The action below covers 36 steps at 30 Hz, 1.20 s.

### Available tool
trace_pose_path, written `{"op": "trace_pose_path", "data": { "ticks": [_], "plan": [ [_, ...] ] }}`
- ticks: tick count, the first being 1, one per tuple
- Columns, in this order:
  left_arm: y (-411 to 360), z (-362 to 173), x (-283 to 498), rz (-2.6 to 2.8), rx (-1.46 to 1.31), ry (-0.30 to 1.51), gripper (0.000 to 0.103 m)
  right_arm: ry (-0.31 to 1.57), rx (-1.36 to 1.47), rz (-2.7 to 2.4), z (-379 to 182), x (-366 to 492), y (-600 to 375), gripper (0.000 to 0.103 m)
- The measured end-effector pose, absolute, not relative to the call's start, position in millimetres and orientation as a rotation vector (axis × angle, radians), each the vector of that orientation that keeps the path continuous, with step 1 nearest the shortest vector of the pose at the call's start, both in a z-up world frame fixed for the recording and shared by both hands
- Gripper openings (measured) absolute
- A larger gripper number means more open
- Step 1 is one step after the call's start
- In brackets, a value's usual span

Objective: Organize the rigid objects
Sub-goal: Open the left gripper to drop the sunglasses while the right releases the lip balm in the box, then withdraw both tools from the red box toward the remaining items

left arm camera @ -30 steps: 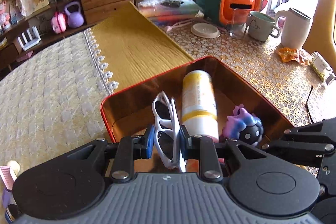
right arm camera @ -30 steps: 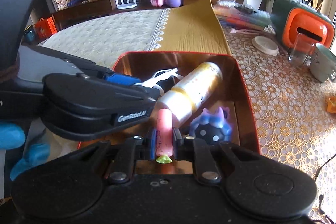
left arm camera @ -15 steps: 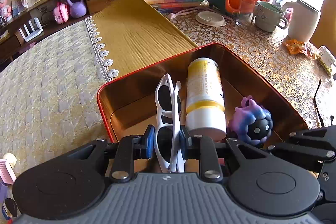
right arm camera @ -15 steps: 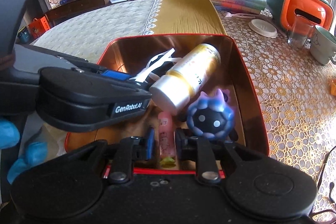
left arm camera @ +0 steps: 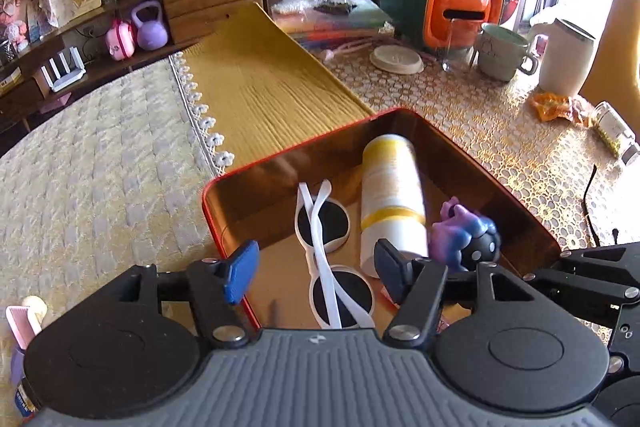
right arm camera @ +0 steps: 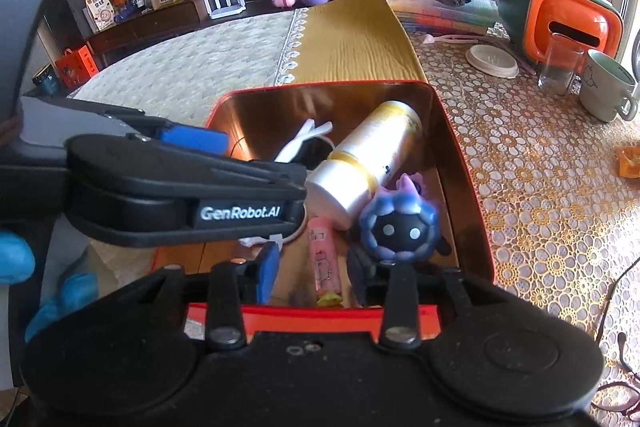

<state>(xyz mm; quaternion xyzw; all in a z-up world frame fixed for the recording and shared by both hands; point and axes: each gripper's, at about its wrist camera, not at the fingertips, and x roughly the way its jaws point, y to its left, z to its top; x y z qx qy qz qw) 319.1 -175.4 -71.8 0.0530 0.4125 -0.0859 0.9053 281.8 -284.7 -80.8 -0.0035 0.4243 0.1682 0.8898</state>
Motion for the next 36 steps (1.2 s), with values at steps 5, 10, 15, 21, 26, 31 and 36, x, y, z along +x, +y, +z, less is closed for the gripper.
{"op": "trace_pose_path", "data": {
  "ticks": [5,10,15,21,26,31,36],
  "plan": [
    [-171.5,-61.6,311.0,-0.184,0.105,0.832,0.063,0.862,0.005,0.351,-71.6,274.6,-287.1,0.053],
    [-160.6,-48.7,297.6,-0.193,0.114,0.805,0.063,0.84,-0.015,0.36,-60.7,262.1,-286.0,0.061],
    [-142.0,-33.2,281.7,-0.193,0.087,0.775,0.071,0.818,-0.005,0.373,-46.2,251.0,-284.7,0.069],
    [-120.3,-15.7,261.3,-0.197,0.054,0.729,0.074,0.785,0.003,0.377,-31.2,236.6,-280.4,0.079],
    [-101.0,-1.3,239.1,-0.199,0.054,0.672,0.074,0.75,-0.015,0.385,-21.4,223.7,-271.5,0.089],
    [-80.0,14.0,215.4,-0.2,0.054,0.609,0.083,0.706,-0.069,0.386,-12.8,211.0,-256.4,0.093],
    [-53.2,21.2,195.4,-0.2,0.027,0.589,0.084,0.677,-0.057,0.4,-6.1,202.4,-244.3,0.099]
  ]
}}
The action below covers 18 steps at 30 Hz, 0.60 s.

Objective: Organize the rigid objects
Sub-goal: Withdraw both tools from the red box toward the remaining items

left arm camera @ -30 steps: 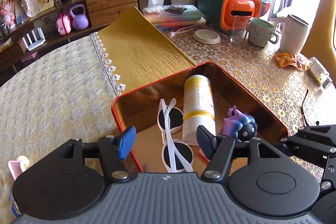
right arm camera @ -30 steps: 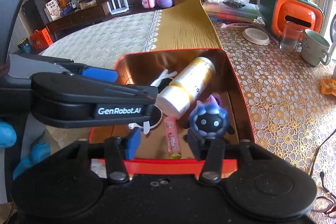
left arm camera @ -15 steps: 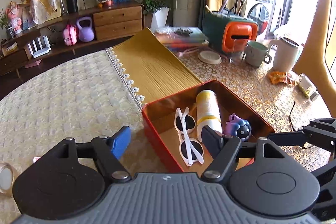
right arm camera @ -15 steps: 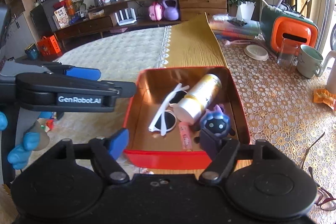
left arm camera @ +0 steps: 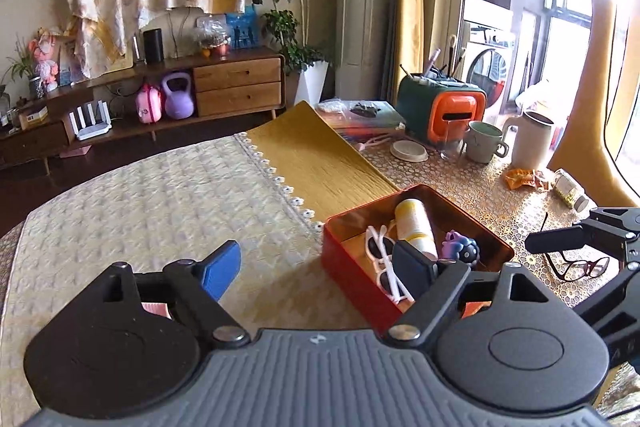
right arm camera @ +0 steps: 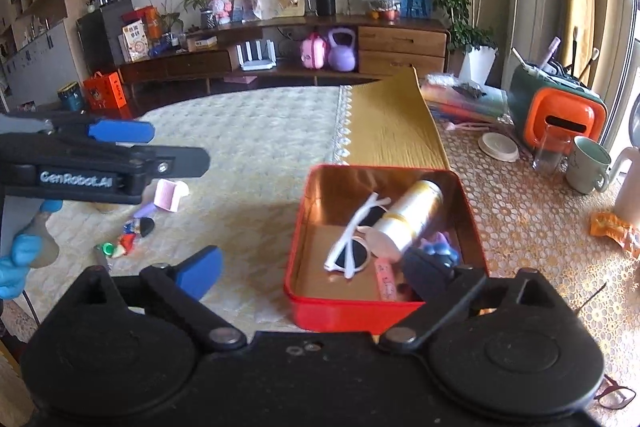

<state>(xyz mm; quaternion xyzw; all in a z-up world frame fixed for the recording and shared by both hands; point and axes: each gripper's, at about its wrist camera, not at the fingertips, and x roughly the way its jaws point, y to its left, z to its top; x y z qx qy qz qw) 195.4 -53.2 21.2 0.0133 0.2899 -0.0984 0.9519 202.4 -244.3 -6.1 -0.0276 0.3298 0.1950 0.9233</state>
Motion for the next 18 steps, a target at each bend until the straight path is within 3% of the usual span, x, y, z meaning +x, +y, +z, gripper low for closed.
{"op": "trace_pose_path", "data": {
  "ticks": [18],
  "plan": [
    [64.6,-0.2,139.2,-0.021,-0.056,0.593,0.094,0.622,-0.09,0.528,-16.1,183.7,-172.0,0.103]
  ]
}}
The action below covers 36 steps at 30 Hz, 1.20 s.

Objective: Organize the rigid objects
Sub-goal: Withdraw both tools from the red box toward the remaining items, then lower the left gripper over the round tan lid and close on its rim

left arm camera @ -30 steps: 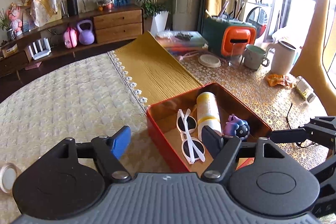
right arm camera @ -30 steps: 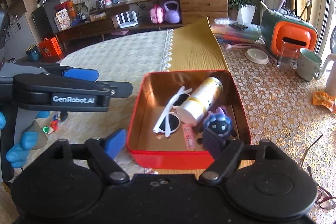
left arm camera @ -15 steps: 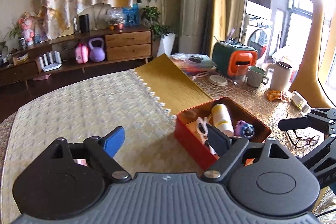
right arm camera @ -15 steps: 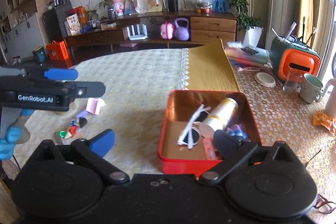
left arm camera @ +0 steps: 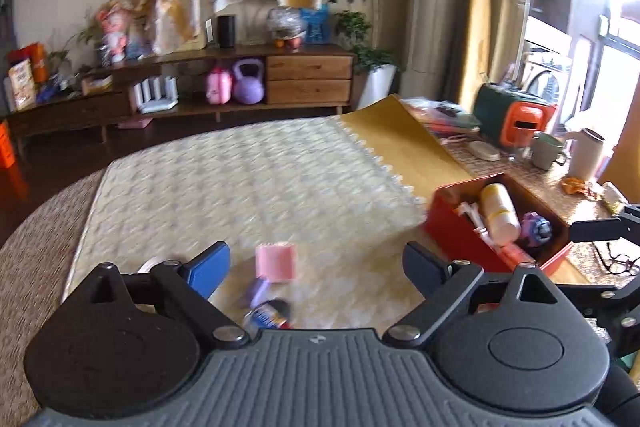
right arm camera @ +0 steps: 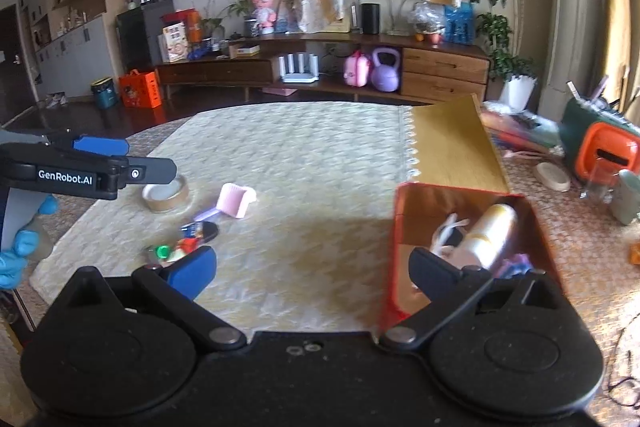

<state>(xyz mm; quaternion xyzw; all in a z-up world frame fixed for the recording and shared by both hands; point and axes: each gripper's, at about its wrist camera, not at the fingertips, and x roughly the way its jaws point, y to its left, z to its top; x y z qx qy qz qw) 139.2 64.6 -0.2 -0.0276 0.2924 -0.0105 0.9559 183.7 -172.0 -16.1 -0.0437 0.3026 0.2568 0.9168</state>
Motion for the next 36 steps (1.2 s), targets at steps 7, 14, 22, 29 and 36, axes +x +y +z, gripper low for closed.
{"op": "trace_pose_path", "data": {
  "ticks": [7,14,22,29,36],
  "plan": [
    [118.3,-21.5,120.9,0.081,-0.148,0.655,0.095,0.627,-0.052,0.628,-24.0,178.9,-147.3,0.103],
    [151.5,-38.7,112.6,0.193,-0.161,0.666,0.095,0.674,-0.041,0.626,-37.6,188.8,-125.1,0.103],
    [169.3,-56.1,133.7,0.205,-0.214,0.691,0.095,0.723,-0.045,0.631,-54.5,196.8,-105.5,0.103],
    [181.1,-77.6,157.6,0.253,-0.223,0.715,0.095,0.747,-0.104,0.686,-66.3,199.5,-79.2,0.103],
    [183.3,-95.3,179.4,0.27,-0.17,0.709,0.095,0.78,-0.195,0.797,-82.7,195.7,-38.5,0.101]
  ]
}}
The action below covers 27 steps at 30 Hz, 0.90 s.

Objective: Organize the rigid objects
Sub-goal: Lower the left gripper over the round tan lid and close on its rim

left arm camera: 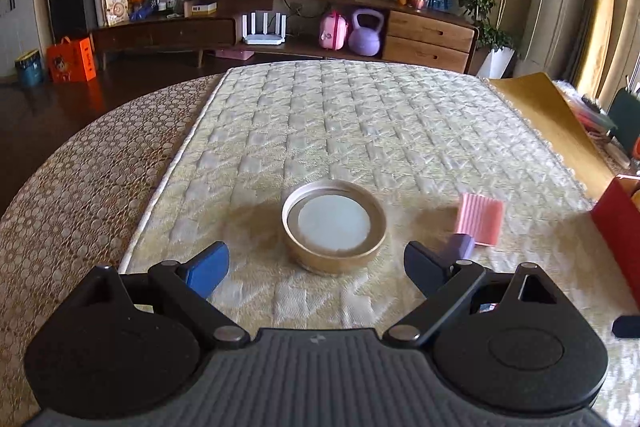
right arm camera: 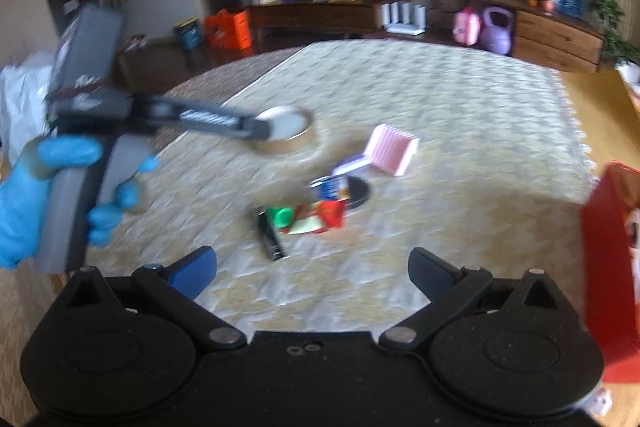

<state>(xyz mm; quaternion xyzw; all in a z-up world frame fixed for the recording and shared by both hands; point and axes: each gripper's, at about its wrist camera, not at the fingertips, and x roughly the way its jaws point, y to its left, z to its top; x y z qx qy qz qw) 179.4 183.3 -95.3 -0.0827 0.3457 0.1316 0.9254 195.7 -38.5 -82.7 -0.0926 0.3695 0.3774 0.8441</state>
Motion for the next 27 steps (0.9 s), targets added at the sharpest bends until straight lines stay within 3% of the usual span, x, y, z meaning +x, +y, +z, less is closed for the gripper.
{"op": "trace_pose_path", "data": {
  "ticks": [5,10,17,21,27],
  "plan": [
    [182.2,-108.4,195.4,0.266,-0.121,0.718,0.095,0.818,-0.227,0.839,-94.8,201.2,-17.1,0.096],
    [184.9,-119.0,207.2,0.265,-0.116,0.715,0.095,0.846,-0.262,0.849,-105.2,203.4,-3.7,0.078],
    [187.7,-126.5,217.2,0.253,-0.124,0.716,0.095,0.859,-0.287,0.854,-114.5,205.4,12.2,0.07],
    [186.5,-129.7,222.0,0.247,-0.102,0.71,0.095,0.855,-0.291,0.865,-114.1,205.7,19.3,0.057],
    [186.7,-136.5,227.6,0.25,-0.089,0.718,0.095,0.801,-0.365,0.855,-116.2,197.2,32.4,0.046]
  ]
}}
